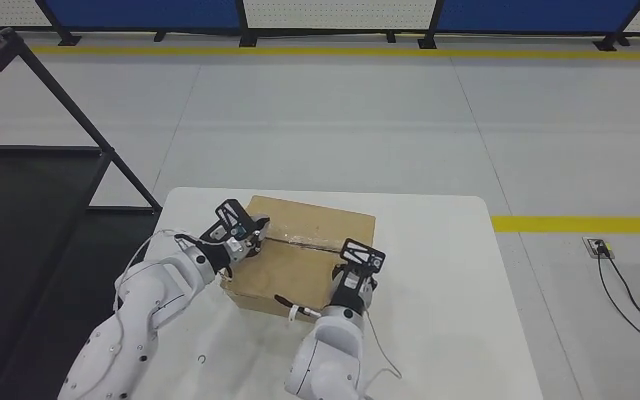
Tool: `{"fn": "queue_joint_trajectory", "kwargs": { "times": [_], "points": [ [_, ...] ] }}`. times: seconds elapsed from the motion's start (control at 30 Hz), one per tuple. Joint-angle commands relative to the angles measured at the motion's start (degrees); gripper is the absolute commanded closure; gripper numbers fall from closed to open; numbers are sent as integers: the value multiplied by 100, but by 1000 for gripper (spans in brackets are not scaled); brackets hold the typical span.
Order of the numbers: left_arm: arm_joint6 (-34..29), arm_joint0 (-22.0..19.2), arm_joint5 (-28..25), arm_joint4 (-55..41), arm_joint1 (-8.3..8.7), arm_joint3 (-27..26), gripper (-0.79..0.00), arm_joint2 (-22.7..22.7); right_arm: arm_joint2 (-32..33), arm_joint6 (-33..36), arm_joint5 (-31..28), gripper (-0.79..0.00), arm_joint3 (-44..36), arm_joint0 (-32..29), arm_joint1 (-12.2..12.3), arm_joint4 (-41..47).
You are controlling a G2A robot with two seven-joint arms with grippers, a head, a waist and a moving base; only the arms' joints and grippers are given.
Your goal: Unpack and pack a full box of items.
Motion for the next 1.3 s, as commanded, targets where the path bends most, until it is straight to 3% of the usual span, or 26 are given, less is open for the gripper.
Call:
{"fn": "queue_joint_trajectory", "kwargs": {
  "times": [0.0,0.5,0.73,0.9,1.17,1.27],
  "points": [
    [12,40,-55,14,19,-1,0,-95,26,15,-101,0,-36,-15,7,-10],
    [-23,172,-93,-3,47,-66,0,-274,76,742,-223,0,314,177,-37,-822],
    [56,158,227,-471,67,135,0,-715,55,867,-97,0,270,159,-42,-859],
    [-26,280,27,-490,114,86,0,-917,59,848,-171,0,273,106,-25,-864],
    [-43,352,-217,-399,122,-20,0,-799,67,740,-329,0,192,26,-9,-753],
    [-142,270,-528,-301,131,-5,0,-692,36,743,-343,0,187,-18,-2,-793]
  ]
}}
